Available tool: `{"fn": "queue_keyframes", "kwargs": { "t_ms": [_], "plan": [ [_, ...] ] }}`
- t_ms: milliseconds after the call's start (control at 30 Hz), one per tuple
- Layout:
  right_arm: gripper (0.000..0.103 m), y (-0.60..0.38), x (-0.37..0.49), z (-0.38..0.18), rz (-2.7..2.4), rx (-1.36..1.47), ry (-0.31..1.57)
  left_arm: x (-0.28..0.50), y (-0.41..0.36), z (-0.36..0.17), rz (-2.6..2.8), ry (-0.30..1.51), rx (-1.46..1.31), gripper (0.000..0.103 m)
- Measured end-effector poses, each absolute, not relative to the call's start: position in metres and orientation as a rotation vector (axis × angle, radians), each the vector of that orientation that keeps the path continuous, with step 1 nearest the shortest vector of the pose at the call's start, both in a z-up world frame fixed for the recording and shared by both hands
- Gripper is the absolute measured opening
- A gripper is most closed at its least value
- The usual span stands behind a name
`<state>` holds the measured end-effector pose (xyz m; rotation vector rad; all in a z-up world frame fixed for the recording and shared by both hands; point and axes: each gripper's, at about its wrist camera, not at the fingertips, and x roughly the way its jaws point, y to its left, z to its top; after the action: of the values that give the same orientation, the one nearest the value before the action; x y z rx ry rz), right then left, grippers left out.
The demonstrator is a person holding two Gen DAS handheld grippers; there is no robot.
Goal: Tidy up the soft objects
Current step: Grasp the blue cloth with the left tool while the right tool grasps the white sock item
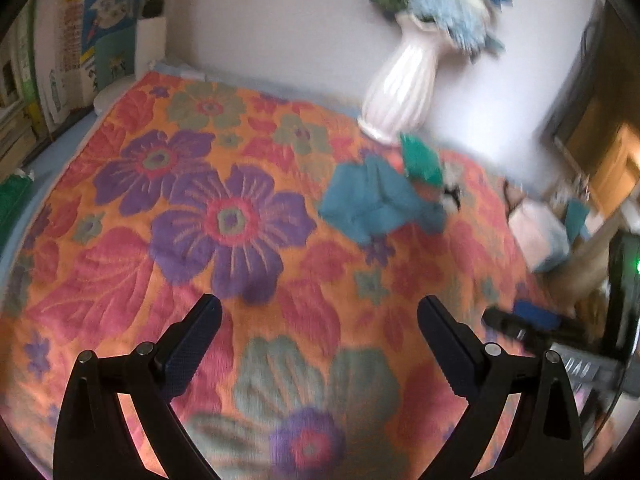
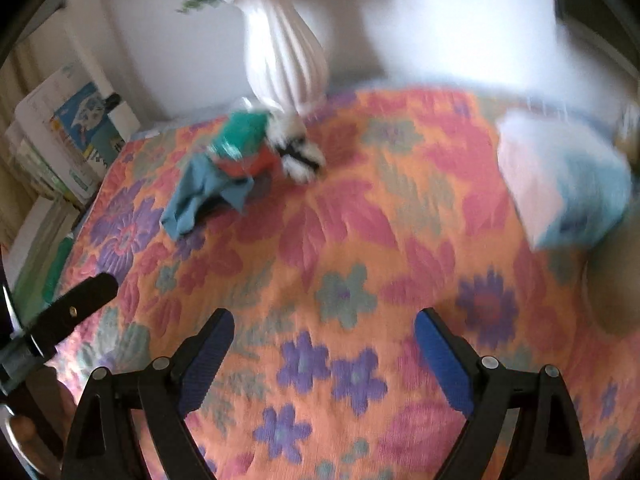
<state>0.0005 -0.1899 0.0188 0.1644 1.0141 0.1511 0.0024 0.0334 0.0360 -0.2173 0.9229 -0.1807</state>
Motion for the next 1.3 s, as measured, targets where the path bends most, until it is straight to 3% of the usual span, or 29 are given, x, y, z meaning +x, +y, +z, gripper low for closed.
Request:
{"fn": "queue_keyframes", "kwargs": {
  "t_ms": [233,333,400,567,633,667,733,800,833,900,967,1300],
  "plan": [
    [0.091,-0.195,0.03,0.068,0.187,0.18,0.978,0.021,-0.003,0.094,-0.322,0.827,-0.015,0.098],
    [0.085,-0.192,0.057,0.073,0.196,0.113,0.91,0.052,-0.025,0.08,-0.374,0.814,0.08,0.098],
    [0.071,-0.188,0.074,0.066,0.236,0.083,0.893,0.073,-0.036,0.063,-0.36,0.823,0.129,0.098],
    [0.068,-0.18,0.109,0.04,0.278,0.044,0.903,0.105,-0.036,0.031,-0.36,0.868,0.056,0.097],
    [0.063,-0.179,0.118,0.03,0.301,0.049,0.905,0.109,-0.03,0.022,-0.363,0.903,0.017,0.086],
    [0.057,-0.179,0.122,0.023,0.317,0.059,0.908,0.108,-0.028,0.022,-0.372,0.908,0.001,0.074],
    [0.043,-0.178,0.124,0.012,0.342,0.076,0.922,0.106,-0.022,0.023,-0.378,0.901,-0.029,0.07],
    [0.036,-0.178,0.121,0.014,0.325,0.066,0.907,0.103,-0.021,0.023,-0.376,0.895,-0.031,0.044],
    [0.034,-0.179,0.118,0.016,0.324,0.071,0.888,0.101,-0.021,0.023,-0.371,0.894,-0.028,0.039],
    [0.032,-0.18,0.112,0.018,0.303,0.066,0.867,0.098,-0.018,0.024,-0.356,0.887,-0.031,0.018],
    [0.029,-0.183,0.108,0.02,0.279,0.065,0.846,0.093,-0.01,0.026,-0.351,0.884,-0.057,0.014],
    [0.028,-0.211,0.063,0.029,0.347,0.209,0.818,0.033,0.015,0.038,-0.333,0.881,-0.129,0.013]
  ]
}}
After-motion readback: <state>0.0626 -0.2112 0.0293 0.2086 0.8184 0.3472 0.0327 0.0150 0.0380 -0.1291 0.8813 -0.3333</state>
